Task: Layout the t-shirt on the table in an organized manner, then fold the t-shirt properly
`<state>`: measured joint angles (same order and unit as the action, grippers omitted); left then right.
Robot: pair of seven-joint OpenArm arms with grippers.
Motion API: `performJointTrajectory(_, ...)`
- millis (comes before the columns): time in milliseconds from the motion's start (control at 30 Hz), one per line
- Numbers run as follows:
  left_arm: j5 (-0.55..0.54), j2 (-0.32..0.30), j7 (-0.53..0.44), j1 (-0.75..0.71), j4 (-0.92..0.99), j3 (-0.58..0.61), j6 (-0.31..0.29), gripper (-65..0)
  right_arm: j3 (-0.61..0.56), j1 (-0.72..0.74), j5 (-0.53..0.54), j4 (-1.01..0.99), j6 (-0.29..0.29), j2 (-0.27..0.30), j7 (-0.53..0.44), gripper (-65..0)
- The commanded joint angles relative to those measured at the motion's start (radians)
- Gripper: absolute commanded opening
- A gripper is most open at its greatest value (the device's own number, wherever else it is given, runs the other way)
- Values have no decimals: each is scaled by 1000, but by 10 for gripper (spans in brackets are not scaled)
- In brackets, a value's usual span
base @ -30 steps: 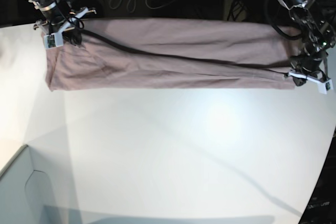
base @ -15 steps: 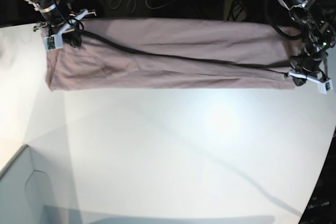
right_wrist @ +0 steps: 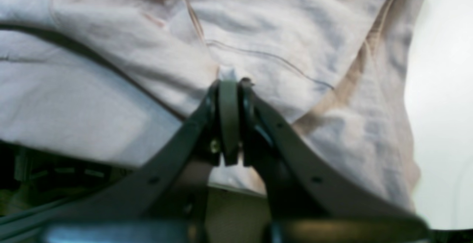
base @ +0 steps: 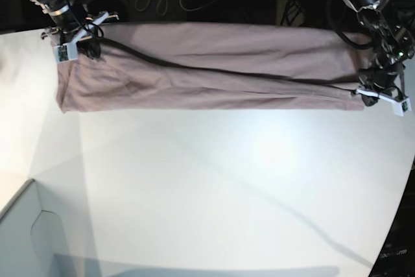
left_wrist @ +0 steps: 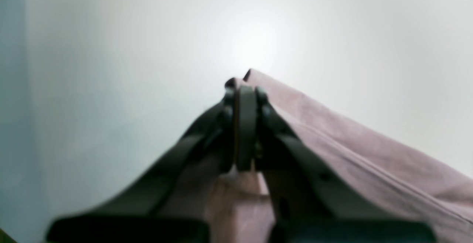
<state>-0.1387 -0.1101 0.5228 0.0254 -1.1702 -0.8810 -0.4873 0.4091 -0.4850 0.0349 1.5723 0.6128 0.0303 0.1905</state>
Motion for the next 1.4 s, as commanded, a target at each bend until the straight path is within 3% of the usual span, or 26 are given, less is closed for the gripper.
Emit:
performJointTrajectory(0, -12, -13, -20, 8, -14, 0, -3, -650, 3, -2, 16, 14, 2, 6, -21, -650)
performJointTrajectory(1367, -12, -21, -28, 28, -15, 0, -3, -650, -11, -1, 16, 14, 2, 4, -21, -650)
